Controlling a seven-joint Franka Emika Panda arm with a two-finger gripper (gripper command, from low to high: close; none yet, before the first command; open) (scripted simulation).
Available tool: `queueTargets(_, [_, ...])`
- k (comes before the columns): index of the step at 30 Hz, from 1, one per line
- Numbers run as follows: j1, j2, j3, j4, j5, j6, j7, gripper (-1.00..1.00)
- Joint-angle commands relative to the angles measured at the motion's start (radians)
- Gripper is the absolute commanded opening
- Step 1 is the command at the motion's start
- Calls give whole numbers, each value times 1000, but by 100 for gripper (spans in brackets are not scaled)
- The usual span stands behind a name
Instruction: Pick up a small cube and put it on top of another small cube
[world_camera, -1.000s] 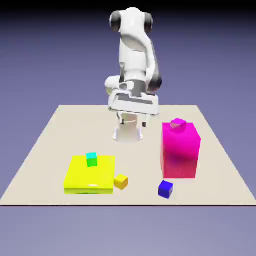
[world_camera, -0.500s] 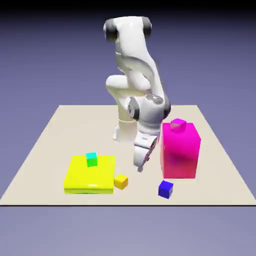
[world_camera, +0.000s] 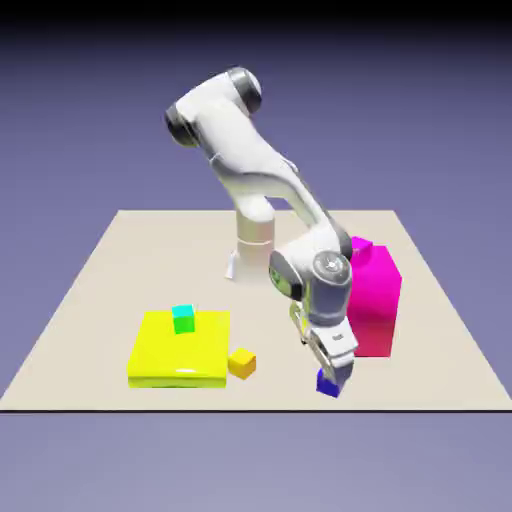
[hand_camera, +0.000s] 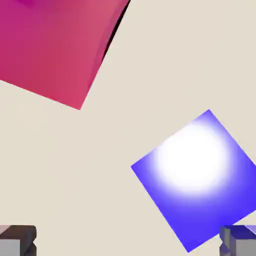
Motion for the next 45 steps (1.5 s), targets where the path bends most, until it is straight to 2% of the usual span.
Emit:
queueTargets(1, [-19,36,25,18,-16,-24,-38,0])
queueTargets(11, [-207,399,280,197,-177,-266,-418,0])
queueTargets(14, [-189,445,268,187,-170,-264,-435,0])
queueTargets(22, [-24,281,4,121,4,3,-560,0])
queueTargets(23, [-24,281,4,121,4,3,-560,-100])
queueTargets(32, [-210,420,253,200,-139,-254,-445,-100])
queueTargets(45, [-135,567,718,235,0,-804,-355,-100])
